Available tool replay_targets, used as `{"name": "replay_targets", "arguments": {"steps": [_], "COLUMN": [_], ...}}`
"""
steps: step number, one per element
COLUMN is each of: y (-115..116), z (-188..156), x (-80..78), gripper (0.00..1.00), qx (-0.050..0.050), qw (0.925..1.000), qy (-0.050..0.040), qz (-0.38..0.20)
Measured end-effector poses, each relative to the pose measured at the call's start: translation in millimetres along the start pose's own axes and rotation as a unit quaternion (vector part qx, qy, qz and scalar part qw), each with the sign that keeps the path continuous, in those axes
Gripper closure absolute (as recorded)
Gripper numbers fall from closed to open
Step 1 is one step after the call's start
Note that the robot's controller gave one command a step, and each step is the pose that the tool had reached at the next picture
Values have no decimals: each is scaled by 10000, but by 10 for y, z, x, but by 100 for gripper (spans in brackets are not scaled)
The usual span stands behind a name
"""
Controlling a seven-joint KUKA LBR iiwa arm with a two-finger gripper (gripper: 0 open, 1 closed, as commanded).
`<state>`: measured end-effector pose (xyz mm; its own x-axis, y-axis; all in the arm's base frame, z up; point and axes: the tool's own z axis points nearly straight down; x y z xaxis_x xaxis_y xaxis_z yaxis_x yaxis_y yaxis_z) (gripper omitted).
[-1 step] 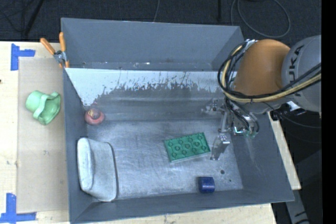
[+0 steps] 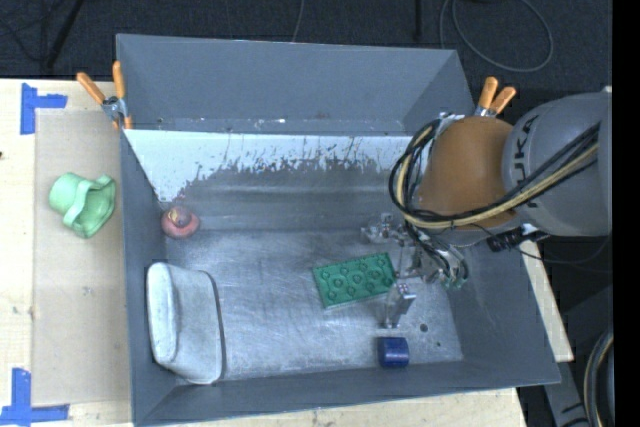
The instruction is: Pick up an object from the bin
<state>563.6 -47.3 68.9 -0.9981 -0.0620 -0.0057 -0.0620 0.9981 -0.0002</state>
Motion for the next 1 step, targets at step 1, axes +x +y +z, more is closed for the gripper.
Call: {"name": "replay_targets", "arguments": {"steps": [1], "y": [-4], "z": [-65], "x": [-30], "gripper": [100], "qx": [6], "qw": [10000], "qy": [-18], "qz": [-16]}}
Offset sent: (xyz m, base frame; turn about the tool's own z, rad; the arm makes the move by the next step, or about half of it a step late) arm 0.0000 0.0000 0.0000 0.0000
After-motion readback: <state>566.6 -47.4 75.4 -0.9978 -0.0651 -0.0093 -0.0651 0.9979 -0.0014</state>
